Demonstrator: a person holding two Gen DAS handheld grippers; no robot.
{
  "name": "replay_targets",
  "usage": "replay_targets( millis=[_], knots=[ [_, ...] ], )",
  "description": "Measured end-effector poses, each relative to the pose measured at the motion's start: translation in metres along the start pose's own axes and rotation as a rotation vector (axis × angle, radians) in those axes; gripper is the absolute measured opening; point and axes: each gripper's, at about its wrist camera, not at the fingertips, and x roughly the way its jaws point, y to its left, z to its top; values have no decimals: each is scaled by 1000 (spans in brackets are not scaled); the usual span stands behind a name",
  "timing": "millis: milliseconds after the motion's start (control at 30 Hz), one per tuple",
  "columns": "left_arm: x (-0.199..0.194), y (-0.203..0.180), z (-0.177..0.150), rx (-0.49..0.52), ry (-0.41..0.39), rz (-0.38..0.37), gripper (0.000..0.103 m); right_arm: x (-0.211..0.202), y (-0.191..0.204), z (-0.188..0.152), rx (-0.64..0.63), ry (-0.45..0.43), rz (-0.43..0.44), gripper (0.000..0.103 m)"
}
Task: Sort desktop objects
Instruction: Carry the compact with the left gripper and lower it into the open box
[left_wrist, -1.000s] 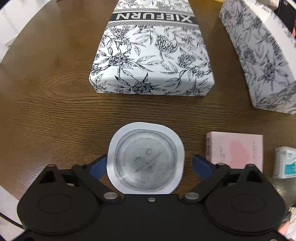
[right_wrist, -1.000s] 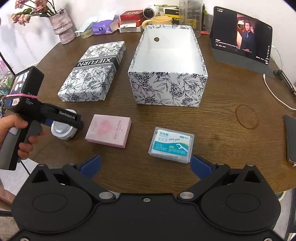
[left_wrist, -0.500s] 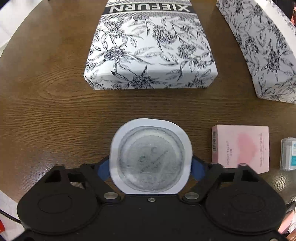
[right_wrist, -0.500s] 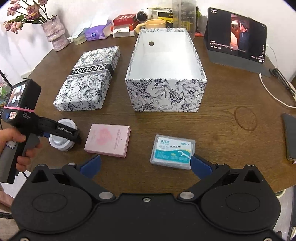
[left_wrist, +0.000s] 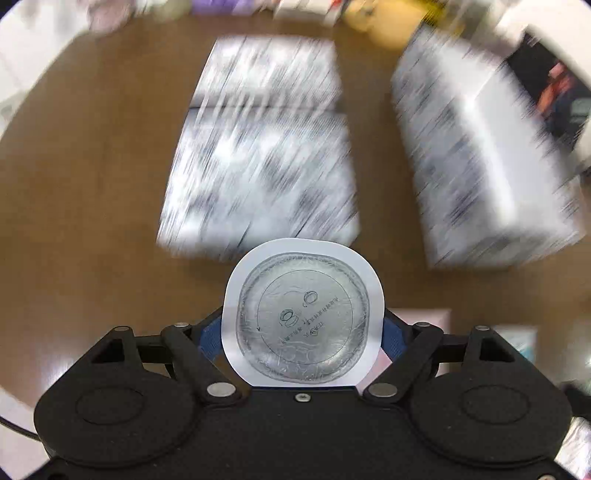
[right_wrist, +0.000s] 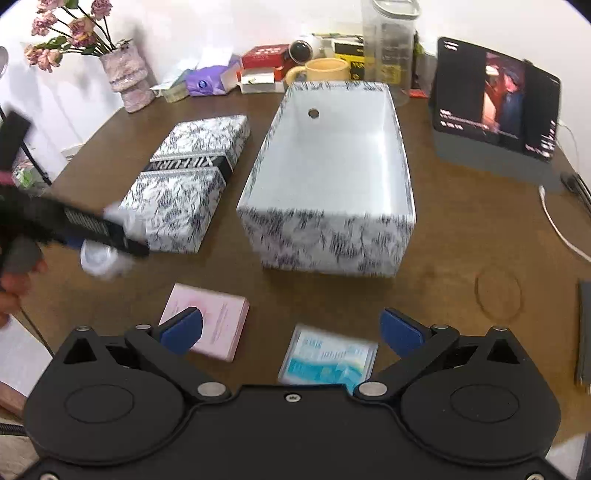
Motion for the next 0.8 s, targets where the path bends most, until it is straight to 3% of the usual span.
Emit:
replay_targets(
  millis=[167,333,533,700,800],
  knots=[
    [-9,-84,73,105,-113,-119,80,10,-26,27,-34,-32,32,103],
    [7,-163,140,250,-142,-120,80,22,-53,47,-52,-36,59,103],
    [93,-221,193,386,-21,-105,80,38,-81,67,-75,-22,86,103],
    [149,-238,208,422,44,-2,80,48,-89,73,-84,0,106,103],
    [169,-236,209,418,61,4,80,52,-90,75,-87,13,120,103]
  ],
)
